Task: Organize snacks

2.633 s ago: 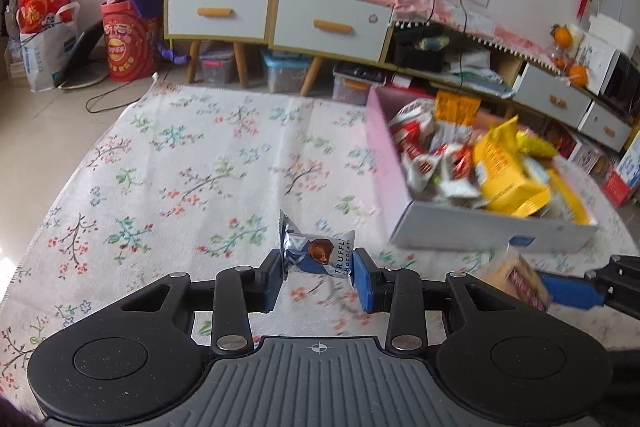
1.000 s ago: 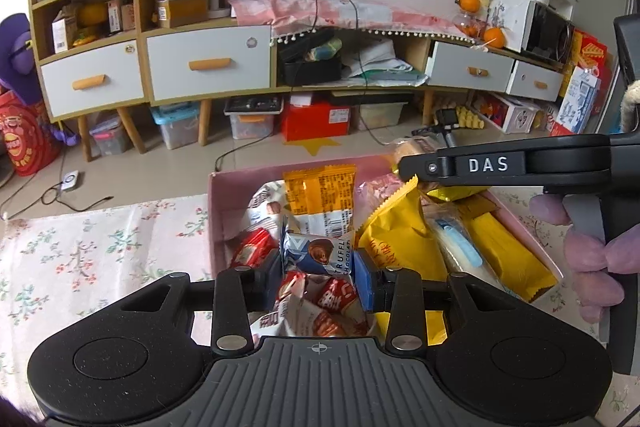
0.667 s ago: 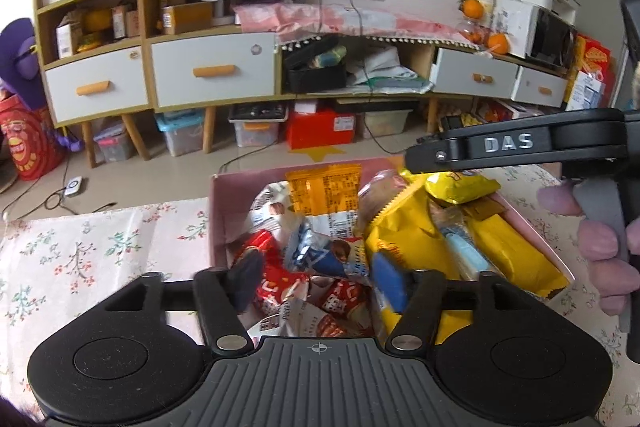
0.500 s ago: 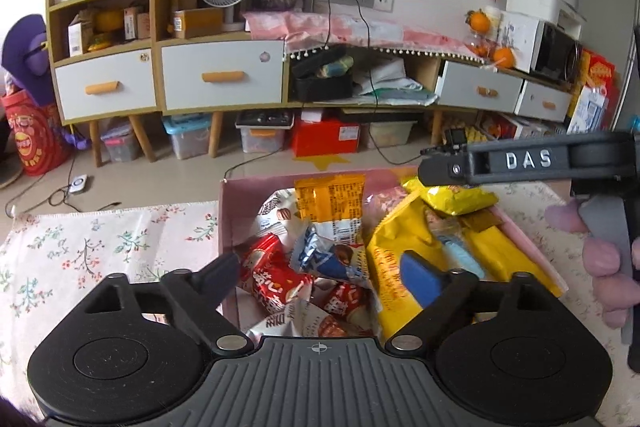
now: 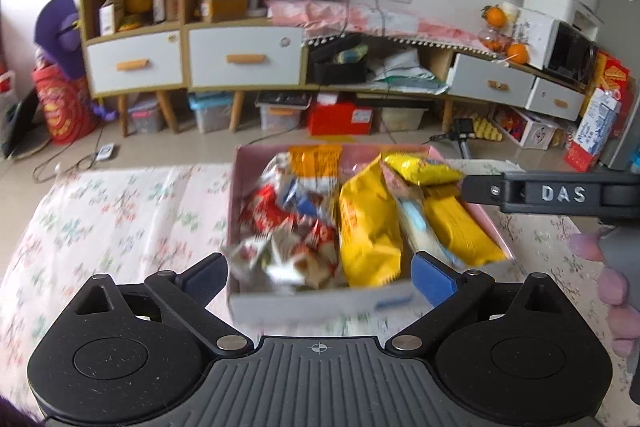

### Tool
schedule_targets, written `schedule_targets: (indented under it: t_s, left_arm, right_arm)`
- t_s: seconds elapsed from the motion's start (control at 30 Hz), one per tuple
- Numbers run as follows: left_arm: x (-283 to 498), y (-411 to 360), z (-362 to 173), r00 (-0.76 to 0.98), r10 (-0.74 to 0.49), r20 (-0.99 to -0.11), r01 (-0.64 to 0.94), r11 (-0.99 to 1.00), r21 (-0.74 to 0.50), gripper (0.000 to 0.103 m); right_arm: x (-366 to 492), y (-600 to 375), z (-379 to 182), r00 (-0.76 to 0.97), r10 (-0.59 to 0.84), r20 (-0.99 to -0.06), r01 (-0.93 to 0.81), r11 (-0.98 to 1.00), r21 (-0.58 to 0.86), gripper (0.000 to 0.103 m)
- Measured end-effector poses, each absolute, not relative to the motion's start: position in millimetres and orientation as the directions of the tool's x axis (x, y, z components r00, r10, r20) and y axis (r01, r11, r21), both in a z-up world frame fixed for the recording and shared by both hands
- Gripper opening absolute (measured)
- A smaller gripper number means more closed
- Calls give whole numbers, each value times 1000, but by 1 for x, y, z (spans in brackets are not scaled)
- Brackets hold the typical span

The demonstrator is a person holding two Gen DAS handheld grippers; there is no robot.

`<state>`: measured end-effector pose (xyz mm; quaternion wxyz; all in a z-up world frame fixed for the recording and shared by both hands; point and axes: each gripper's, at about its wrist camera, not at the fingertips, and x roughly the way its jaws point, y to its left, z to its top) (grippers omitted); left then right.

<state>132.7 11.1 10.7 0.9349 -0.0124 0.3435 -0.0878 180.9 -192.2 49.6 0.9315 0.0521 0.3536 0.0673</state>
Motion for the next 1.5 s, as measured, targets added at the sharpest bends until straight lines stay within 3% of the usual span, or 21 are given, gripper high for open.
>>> schedule_targets:
  t_s: [0.23,0.77,1.5]
  left_arm:
    - [93,19,15,708,-115,-697,62,993,-101,99]
    - [38,31,17,650,3,-760,-69,996,-55,103]
    - [25,18,33,692,64,-719,-84,996,9,103]
  right_arm:
    - [150,-187,57,715,57,-696,-9,997,72,99]
    - [91,-175,57,694,0,-720,10,1000,10,103]
    - [80,-172,55,691,-18,-722,-23,999,-47,103]
